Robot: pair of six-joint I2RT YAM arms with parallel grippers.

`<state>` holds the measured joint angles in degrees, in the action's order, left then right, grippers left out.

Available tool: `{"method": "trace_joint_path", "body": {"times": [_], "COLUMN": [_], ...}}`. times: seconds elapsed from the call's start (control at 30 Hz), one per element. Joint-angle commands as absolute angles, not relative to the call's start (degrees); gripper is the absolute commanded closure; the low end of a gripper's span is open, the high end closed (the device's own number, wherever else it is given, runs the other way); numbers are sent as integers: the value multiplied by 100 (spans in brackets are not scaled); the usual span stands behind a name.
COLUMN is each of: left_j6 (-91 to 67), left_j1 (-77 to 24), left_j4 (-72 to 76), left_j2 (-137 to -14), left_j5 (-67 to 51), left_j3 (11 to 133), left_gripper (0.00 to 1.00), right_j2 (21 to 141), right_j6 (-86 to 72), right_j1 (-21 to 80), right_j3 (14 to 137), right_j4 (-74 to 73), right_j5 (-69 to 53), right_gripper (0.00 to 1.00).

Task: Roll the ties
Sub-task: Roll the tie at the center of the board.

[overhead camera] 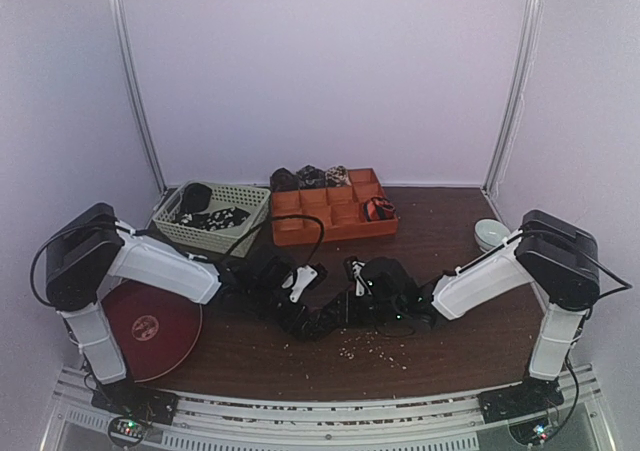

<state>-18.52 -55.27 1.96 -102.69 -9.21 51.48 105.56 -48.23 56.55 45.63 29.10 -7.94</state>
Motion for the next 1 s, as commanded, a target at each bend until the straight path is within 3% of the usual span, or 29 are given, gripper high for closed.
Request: {"method": "trace_joint_path", "body": {"times": [0.0, 0.47, 0.7, 0.97], "left_j6": [-1707, -1538, -1440, -1210], "left_j1": [-5576, -5685, -5713, -5763], "left_j4": [215, -11, -21, -128], "left_j2": [-10386, -10503, -10563, -10617], "left_j5": [-707, -479, -524, -801], "left_j3": [5343, 5441, 5472, 5548], "left_gripper": [9, 51, 40, 51], "right_j2": [10520, 10033, 10539, 10402], "right_j6": [-4823, -4692, -4563, -4616], "right_j1": [5707, 5104, 4730, 4515], "right_j3": [4634, 4885, 5362, 4932], "right_j4": [2447, 1849, 1457, 897], "right_j5": [-754, -586, -609, -335], "right_gripper": [72, 68, 69, 70]}}
